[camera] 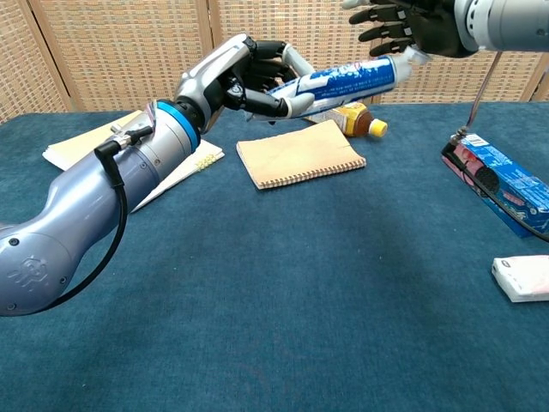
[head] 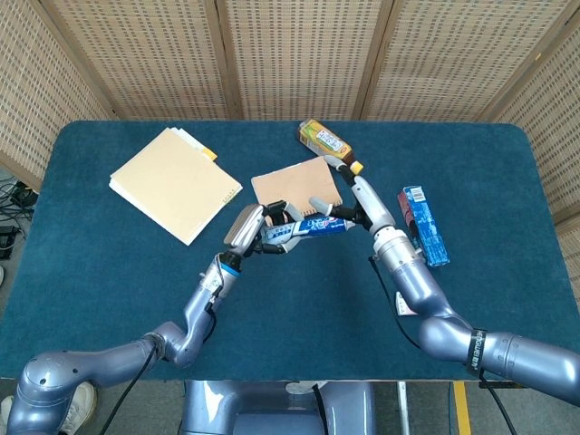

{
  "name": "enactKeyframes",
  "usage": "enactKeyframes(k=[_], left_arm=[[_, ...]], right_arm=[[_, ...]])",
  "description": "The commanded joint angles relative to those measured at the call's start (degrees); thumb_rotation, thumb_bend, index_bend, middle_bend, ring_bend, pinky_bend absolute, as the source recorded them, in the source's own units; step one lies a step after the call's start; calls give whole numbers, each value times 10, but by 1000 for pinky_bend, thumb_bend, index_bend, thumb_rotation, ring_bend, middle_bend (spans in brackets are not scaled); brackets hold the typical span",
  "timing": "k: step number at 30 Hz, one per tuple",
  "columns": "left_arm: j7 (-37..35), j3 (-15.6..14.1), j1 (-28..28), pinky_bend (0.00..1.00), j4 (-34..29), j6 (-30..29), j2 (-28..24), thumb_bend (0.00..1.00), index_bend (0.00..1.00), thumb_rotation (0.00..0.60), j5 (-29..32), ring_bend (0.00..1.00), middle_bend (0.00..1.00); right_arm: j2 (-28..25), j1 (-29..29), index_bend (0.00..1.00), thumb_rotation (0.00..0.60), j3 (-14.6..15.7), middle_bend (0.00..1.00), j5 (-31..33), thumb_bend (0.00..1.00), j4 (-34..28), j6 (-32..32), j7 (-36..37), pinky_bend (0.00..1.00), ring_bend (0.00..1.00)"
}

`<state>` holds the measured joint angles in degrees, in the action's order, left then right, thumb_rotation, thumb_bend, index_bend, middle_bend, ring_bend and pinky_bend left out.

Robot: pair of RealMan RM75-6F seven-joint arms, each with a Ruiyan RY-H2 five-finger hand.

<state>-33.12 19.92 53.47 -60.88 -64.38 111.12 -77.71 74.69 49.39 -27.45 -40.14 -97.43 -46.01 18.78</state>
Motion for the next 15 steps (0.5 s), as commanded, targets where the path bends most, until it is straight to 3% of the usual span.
enactKeyframes(k=[1, 15], left_arm=[[-8, 4, -4, 579, -2, -7, 4, 668, 734, 600, 3, 594, 600], [-7, 9, -1, 579, -6, -10, 10, 679, 735, 600, -2, 594, 603]], right_arm=[[2, -5, 70, 139, -1, 15, -4, 0, -2, -1, 6, 0, 0], [0, -16, 58, 144, -10, 3, -16, 0, -9, 16, 31, 0, 0]])
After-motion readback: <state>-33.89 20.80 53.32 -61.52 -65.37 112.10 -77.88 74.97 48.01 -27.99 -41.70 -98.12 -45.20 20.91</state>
